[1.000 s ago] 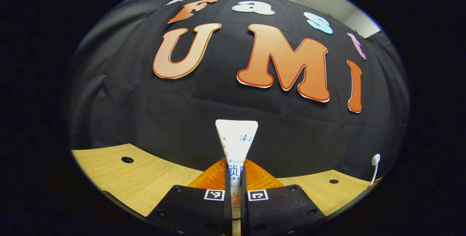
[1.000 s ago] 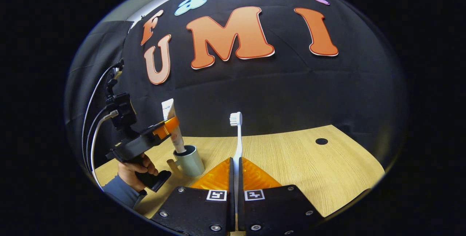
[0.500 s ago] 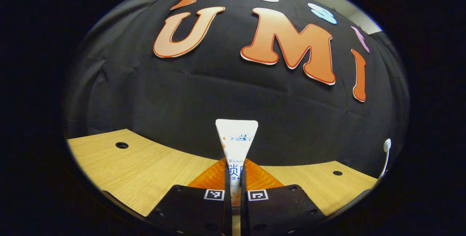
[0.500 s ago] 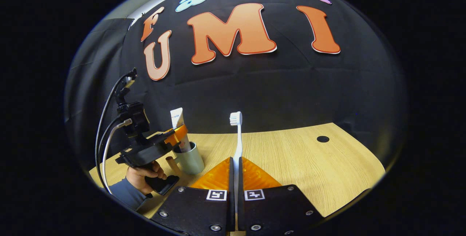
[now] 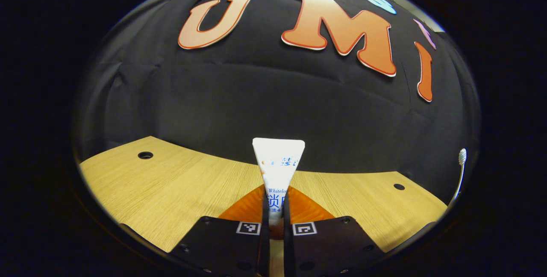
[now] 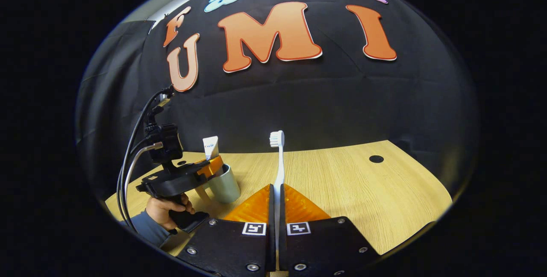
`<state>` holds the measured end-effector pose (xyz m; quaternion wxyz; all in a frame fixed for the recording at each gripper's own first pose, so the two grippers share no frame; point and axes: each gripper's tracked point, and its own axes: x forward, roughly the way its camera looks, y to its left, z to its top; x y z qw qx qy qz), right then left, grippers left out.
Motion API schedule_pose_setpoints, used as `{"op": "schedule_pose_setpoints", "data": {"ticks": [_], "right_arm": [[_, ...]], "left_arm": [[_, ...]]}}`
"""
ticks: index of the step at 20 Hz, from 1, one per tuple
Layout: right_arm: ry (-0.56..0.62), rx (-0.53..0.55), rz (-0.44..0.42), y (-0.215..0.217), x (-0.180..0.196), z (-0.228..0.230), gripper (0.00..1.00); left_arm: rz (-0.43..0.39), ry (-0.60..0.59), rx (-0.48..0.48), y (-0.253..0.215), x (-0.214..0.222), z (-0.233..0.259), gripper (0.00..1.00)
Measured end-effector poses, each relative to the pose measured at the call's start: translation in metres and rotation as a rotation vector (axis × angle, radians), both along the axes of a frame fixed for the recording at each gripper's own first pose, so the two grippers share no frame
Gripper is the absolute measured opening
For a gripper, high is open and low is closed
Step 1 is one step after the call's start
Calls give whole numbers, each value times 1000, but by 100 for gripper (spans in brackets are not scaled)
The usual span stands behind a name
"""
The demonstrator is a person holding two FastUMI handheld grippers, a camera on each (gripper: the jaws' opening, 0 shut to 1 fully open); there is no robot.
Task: Put the toothbrush and toothpaste on the desktop into the cup, then pick up the cup and place it on the coaster on the desktop.
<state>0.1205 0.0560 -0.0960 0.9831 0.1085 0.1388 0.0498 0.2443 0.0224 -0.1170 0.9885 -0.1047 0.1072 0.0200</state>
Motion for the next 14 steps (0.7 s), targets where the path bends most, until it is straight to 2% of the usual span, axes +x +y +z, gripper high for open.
{"op": "schedule_pose_setpoints", "data": {"ticks": [4,5,8,9,11,14], "right_arm": [[1,-8,-4,0,-3,-1,3],[-1,-4,-3,0,-3,1,3],[-16,12,5,2,-10,5,3],[-26,18,7,2,-10,8,3],[-59,24,12,4,-6,17,3],[-145,40,13,5,0,39,3]], "left_arm": [[-41,22,-20,-9,-9,2,19],[-53,26,-23,-11,-11,3,25],[-52,1,-21,-7,-19,16,35],[-57,-12,-27,-5,-24,23,41],[-61,-32,-31,-2,-29,30,64],[-67,-39,1,7,-49,37,82]]}}
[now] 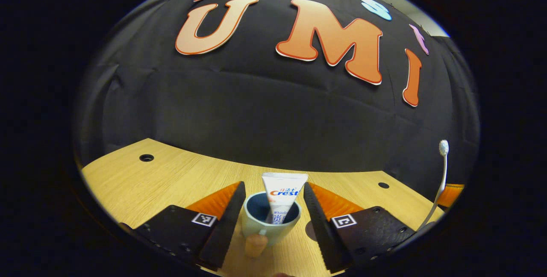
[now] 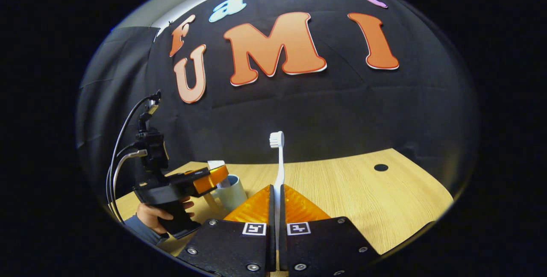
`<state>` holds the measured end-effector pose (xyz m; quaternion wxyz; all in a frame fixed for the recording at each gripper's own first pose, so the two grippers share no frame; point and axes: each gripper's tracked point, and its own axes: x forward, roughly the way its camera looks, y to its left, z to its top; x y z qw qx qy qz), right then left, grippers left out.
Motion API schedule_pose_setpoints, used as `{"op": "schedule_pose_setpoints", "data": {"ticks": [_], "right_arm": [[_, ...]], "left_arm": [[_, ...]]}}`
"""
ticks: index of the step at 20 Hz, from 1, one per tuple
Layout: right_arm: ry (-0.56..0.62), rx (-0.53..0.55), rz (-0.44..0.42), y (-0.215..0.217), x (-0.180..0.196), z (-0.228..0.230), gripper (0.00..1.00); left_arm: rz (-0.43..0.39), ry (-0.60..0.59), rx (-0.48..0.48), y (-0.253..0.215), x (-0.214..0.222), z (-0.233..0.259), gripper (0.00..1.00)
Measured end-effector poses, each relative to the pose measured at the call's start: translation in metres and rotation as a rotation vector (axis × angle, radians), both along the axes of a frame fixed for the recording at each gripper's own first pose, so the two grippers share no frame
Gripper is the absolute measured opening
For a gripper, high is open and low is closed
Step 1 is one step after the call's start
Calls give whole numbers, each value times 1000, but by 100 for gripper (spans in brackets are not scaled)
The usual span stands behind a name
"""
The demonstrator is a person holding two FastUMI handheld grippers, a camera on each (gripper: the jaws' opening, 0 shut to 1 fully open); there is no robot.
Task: Put the toothbrush and toothpaste on the desktop into the cup, then pick up the cup and place it on the coaster on the desktop.
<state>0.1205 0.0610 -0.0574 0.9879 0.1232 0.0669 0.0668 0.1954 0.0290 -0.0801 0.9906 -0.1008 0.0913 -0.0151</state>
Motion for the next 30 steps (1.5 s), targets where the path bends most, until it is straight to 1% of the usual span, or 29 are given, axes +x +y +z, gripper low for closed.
{"op": "schedule_pose_setpoints", "data": {"ticks": [1,3,6,7,10,12,13,15,16,17,22,27,30], "right_arm": [[-30,12,8,2,2,8,3],[-88,17,25,10,7,23,3],[-152,-4,54,22,16,41,3],[-173,-9,77,31,19,49,3],[-239,-14,100,43,29,68,3],[-270,4,119,52,37,75,3],[-309,26,134,58,40,83,3],[-349,45,143,63,47,90,3],[-361,52,148,65,51,89,3],[-370,61,151,67,57,89,3],[-403,127,155,81,91,88,3],[-431,158,151,97,120,83,3],[-426,167,145,103,135,73,3]], "left_arm": [[2,-6,17,3,-6,3,90],[8,-29,40,11,-19,11,96],[15,-49,60,19,-33,21,98],[27,-68,76,24,-39,32,98],[38,-120,99,31,-54,56,98],[44,-145,105,37,-66,69,97],[49,-160,107,42,-72,74,98],[58,-190,105,50,-84,85,98],[60,-196,101,55,-90,84,94],[64,-200,99,60,-94,84,98],[83,-180,86,80,-106,70,98],[105,-152,100,100,-110,55,98],[123,-139,102,112,-115,47,98]]}}
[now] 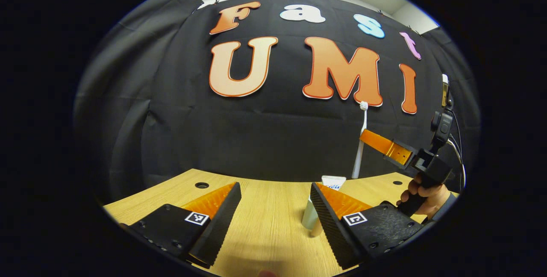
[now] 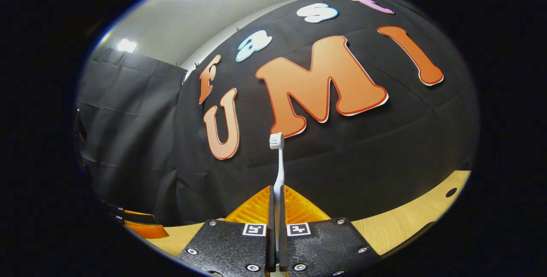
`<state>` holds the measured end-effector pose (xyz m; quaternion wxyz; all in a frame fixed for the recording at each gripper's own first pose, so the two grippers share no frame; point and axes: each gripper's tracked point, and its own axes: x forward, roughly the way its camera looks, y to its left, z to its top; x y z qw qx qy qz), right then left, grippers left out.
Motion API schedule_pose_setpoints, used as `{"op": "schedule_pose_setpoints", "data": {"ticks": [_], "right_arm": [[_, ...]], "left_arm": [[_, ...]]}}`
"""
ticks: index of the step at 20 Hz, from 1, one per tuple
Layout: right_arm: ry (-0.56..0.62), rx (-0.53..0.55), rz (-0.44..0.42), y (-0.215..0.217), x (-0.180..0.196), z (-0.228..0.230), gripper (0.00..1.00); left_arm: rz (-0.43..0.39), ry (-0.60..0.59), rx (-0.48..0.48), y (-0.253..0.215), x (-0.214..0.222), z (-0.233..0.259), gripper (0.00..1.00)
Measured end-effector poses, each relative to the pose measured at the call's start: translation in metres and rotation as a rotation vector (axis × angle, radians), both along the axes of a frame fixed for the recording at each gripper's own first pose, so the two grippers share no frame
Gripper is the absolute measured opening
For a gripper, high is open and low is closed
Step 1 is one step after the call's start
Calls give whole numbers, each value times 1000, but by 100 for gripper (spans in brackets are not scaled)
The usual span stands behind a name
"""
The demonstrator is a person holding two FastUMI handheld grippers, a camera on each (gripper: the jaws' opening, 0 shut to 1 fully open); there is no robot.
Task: Put the toothbrush and toothpaste on the desktop into the cup, then pick up the cup and place it on the coaster on the desktop.
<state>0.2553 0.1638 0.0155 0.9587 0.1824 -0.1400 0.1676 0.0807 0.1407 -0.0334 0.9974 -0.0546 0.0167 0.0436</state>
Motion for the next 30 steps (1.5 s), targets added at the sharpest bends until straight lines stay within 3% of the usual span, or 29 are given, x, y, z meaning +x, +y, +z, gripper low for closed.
{"op": "schedule_pose_setpoints", "data": {"ticks": [12,20,24,25,26,29,30], "right_arm": [[82,-6,45,28,20,-53,4],[126,-32,110,32,3,-57,9],[98,-71,92,11,-17,-33,21],[91,-80,89,5,-23,-28,18],[86,-86,85,0,-29,-22,29],[93,-111,70,-17,-45,-12,43],[94,-124,64,-23,-50,-9,54]], "left_arm": [[40,73,-43,15,-3,-38,98],[30,106,-52,3,-4,-47,98],[-21,88,-35,-19,0,-26,98],[-38,89,-23,-26,2,-21,98],[-54,91,-8,-33,5,-17,97],[-109,120,14,-53,17,-8,98],[-124,136,9,-56,19,-6,97]]}}
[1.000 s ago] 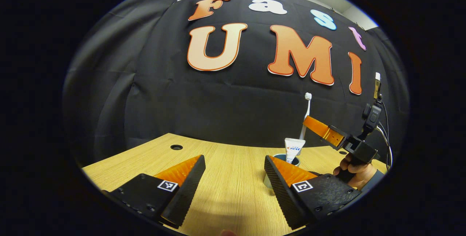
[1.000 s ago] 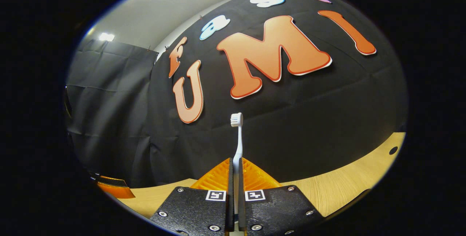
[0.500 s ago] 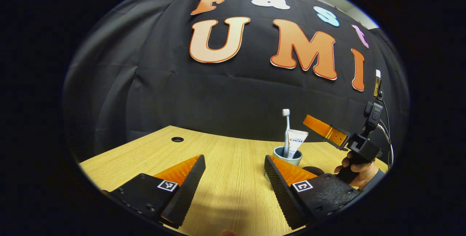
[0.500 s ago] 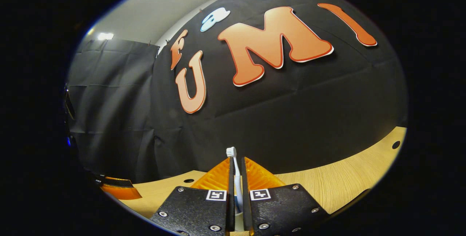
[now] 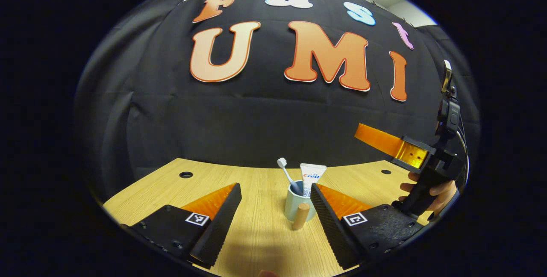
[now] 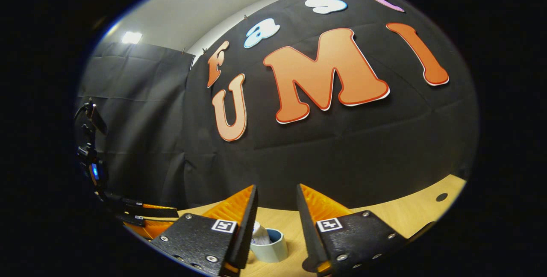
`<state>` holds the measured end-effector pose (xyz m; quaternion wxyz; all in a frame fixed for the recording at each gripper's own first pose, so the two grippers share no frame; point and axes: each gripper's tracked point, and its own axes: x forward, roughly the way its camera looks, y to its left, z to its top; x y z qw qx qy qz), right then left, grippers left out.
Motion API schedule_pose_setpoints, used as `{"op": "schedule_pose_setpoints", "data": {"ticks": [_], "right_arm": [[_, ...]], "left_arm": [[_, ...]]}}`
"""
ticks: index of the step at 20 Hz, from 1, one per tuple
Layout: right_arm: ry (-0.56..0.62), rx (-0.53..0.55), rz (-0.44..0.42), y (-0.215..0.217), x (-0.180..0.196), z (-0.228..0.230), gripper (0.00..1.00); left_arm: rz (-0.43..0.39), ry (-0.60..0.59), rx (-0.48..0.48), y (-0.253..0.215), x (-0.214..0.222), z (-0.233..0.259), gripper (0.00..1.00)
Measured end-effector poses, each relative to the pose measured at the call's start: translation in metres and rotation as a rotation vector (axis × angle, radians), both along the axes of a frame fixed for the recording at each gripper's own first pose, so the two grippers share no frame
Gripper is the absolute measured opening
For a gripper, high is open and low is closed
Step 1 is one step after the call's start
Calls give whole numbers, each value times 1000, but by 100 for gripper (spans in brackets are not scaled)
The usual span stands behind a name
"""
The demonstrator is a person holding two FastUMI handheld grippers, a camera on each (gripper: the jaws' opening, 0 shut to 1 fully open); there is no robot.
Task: Put the toothbrush and toothpaste on the desktop into the cup, then pick up the cup and place it on the coaster on the desktop.
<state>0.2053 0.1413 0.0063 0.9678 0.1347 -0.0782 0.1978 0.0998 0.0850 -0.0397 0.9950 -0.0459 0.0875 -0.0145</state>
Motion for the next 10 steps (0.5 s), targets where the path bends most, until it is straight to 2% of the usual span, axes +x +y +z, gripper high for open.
{"op": "schedule_pose_setpoints", "data": {"ticks": [1,3,6,10], "right_arm": [[-4,-17,-4,-6,-7,4,66],[-25,-40,-25,-16,-18,15,81],[-21,-75,-59,-33,-32,20,89],[9,-139,-94,-55,-55,23,93]], "left_arm": [[-14,15,-8,-5,4,3,97],[-39,46,-17,-13,10,9,97],[-83,111,-30,-27,20,8,97],[-164,262,-11,-43,37,1,98]]}}
